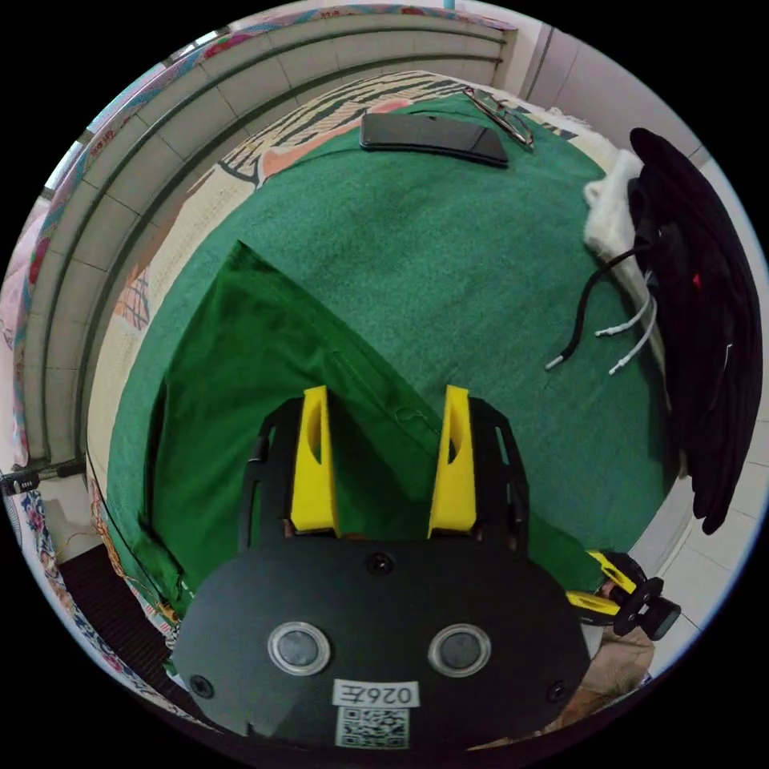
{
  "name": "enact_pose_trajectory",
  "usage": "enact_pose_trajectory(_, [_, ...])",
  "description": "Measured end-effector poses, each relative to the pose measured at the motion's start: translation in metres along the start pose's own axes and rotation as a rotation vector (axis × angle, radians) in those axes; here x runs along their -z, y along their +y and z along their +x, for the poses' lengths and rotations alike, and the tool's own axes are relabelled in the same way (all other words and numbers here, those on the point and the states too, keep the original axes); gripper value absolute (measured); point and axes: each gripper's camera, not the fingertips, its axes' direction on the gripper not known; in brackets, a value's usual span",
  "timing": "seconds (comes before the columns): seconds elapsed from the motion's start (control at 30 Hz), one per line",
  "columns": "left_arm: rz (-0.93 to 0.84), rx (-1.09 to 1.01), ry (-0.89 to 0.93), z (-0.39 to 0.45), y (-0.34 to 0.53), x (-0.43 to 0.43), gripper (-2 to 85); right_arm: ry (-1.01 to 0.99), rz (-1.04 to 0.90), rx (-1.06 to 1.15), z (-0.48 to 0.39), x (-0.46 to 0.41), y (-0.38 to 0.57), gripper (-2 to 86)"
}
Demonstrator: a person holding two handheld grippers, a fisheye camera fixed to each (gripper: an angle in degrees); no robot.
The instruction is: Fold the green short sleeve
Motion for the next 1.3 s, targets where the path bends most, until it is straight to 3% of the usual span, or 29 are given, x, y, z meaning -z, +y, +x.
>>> enact_pose_trajectory(0.03, [0.022,0.007,-0.037,-0.004,0.002,0.003,6.2,-0.027,0.005,0.013,-0.001,0.002,0.001,3.4])
enact_pose_trajectory(0.1, [0.031,-0.005,-0.071,-0.011,0.005,0.005,2.2,-0.079,0.004,0.011,0.0,0.005,0.003,0.4])
enact_pose_trajectory(0.27, [0.036,-0.064,0.011,-0.046,0.017,0.019,0.2,-0.267,0.049,-0.018,0.001,0.013,0.01,0.1])
enact_pose_trajectory(0.43, [0.205,0.001,0.24,-0.139,0.075,0.074,-0.2,-0.421,0.243,-0.017,-0.022,0.039,0.007,-0.9])
enact_pose_trajectory(0.6, [0.423,0.115,0.456,-0.264,0.18,0.133,-0.3,-0.461,0.301,0.196,-0.107,0.049,-0.034,-1.1])
enact_pose_trajectory(0.73, [0.532,0.235,0.498,-0.379,0.304,0.164,-0.3,-0.551,0.21,0.459,-0.224,0.026,-0.083,-1.1])
enact_pose_trajectory(0.87, [0.573,0.352,0.532,-0.465,0.413,0.157,-0.2,-0.71,-0.042,0.631,-0.351,-0.045,-0.117,-1.2])
enact_pose_trajectory(1.03, [0.62,0.522,0.709,-0.554,0.524,0.113,-0.1,-0.656,-0.319,0.751,-0.475,-0.146,-0.11,-1.1])
enact_pose_trajectory(1.13, [0.699,0.546,0.836,-0.582,0.562,0.105,0.1,-0.607,-0.346,0.791,-0.525,-0.184,-0.102,-1.1])
enact_pose_trajectory(1.3, [0.708,0.501,0.835,-0.606,0.599,0.126,1.3,-0.589,-0.341,0.795,-0.58,-0.24,-0.102,-0.6])
